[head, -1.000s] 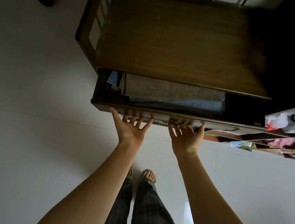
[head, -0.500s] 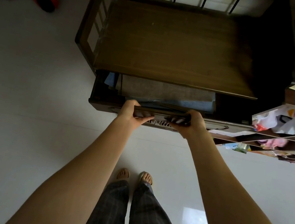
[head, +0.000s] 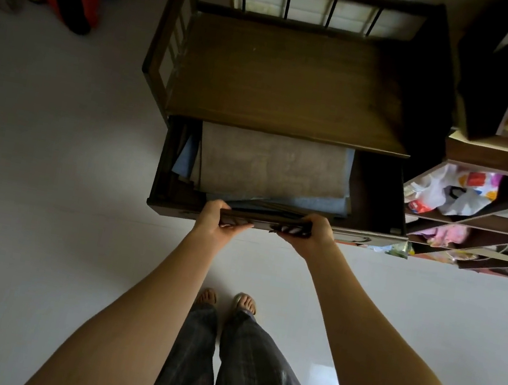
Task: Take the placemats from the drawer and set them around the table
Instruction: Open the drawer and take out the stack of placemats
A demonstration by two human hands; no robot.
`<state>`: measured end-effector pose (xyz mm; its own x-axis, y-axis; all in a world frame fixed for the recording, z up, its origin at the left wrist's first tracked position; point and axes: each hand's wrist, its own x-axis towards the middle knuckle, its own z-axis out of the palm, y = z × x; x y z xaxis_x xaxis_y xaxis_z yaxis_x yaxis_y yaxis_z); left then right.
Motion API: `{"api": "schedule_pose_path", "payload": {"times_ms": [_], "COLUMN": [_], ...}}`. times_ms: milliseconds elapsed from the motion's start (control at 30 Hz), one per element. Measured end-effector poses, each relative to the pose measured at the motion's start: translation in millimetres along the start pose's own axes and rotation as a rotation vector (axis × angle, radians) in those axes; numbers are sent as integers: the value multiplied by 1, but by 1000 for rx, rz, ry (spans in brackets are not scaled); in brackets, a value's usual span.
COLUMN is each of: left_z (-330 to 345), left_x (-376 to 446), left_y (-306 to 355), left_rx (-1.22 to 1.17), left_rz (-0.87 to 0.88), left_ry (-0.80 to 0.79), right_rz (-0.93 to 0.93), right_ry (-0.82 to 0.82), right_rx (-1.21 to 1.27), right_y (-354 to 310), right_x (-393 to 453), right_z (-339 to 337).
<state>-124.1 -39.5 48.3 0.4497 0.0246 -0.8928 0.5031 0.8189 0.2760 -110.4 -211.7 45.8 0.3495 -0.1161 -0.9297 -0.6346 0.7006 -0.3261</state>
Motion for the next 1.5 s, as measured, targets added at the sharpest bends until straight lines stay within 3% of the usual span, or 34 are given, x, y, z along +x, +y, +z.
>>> {"api": "schedule_pose_path", "payload": {"times_ms": [733,1100,1367,1500], "left_z": [-44,-23,-27,-28], "left_x": [18,9,11,4], "left_y": [-19,10,5,10], "left_rx": [-13,-20,-19,126], "left_rz": [8,-31,-34,-87], "left_ry": [2,-16,-20,18], "right_rz": [-70,34,12,22], "right_ry": [-12,-38,-32,-1], "right_rx": [41,132,75,-53], "right_y": [46,27,32,30], "right_x": [18,-1,8,2], "right_z": [-29,-6,-6,-11]}}
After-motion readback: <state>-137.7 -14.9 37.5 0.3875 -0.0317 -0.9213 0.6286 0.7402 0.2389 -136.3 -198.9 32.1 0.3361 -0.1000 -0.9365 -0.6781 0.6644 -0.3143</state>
